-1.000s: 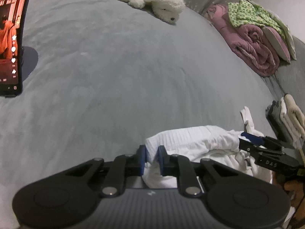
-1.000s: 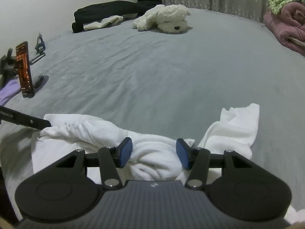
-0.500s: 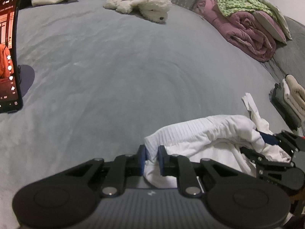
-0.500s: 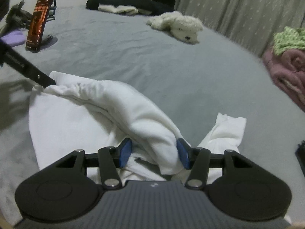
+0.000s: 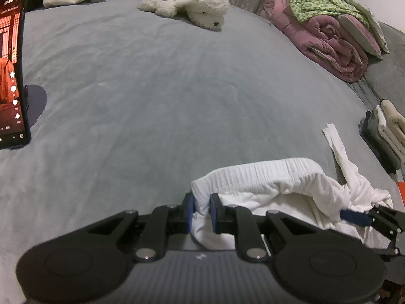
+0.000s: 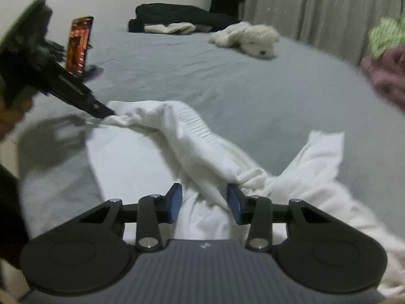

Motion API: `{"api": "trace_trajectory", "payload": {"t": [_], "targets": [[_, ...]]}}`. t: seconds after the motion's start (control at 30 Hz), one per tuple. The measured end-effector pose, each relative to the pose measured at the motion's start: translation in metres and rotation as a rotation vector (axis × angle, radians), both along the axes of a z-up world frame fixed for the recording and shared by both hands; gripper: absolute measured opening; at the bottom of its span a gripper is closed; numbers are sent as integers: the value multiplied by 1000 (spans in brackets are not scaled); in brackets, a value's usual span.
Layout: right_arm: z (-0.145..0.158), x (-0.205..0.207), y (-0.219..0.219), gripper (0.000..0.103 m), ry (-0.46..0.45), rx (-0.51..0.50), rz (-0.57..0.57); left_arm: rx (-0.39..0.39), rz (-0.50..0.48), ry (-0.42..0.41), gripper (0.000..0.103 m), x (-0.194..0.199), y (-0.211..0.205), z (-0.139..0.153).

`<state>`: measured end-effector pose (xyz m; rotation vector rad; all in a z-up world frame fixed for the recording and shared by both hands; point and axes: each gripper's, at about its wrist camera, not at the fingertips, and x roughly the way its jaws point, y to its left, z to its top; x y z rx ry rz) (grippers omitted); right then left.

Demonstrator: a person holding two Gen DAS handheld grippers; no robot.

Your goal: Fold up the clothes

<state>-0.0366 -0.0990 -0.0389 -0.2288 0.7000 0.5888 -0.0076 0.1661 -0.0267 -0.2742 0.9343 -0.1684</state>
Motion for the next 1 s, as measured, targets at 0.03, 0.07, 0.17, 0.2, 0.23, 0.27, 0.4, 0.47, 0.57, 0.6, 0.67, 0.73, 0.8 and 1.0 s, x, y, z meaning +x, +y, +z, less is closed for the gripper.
{"api": "trace_trajectory", "payload": {"t": [0.03, 0.07, 0.17, 0.2, 0.23, 0.27, 0.4, 0.47, 0.57, 0.6, 0.67, 0.73, 0.8, 1.0], "targets": [[1, -1, 0, 45, 19, 18, 19, -2, 1, -2, 15, 0, 0, 0], [4, -1, 0, 45, 49, 51, 44, -4, 2, -3, 15, -1, 1, -1], [11, 1, -3, 44, 143, 175, 126, -2, 1, -10, 15, -2, 0, -1], [14, 1, -2, 44, 160, 206, 154, 2, -1, -13, 15, -3, -1, -1], [17, 1, -3, 44, 170, 231, 178, 5, -2, -16, 15, -3, -1, -2], [20, 1, -4, 44, 169, 256, 192, 8, -3, -19, 15, -4, -2, -2], [40, 7, -23, 44, 150, 422, 157, 14, -6, -24, 15, -4, -2, -3], [46, 13, -36, 44, 141, 488, 99, 12, -6, -25, 15, -4, -1, -3], [43, 29, -51, 45, 146, 512, -35, -2, -2, -24, 15, -4, 2, -3], [40, 34, -53, 46, 160, 501, -75, -12, 1, -23, 15, -4, 3, -4], [32, 44, -54, 45, 196, 477, -150, -31, 8, -21, 15, -4, 6, -4], [23, 51, -49, 44, 235, 440, -190, -70, 24, -15, 15, -3, 11, -5], [14, 58, -40, 41, 266, 389, -224, -111, 40, -8, 15, -2, 16, -7], [2, 69, -17, 22, 270, 343, -251, -166, 85, -3, 8, -1, 21, -11]]}}
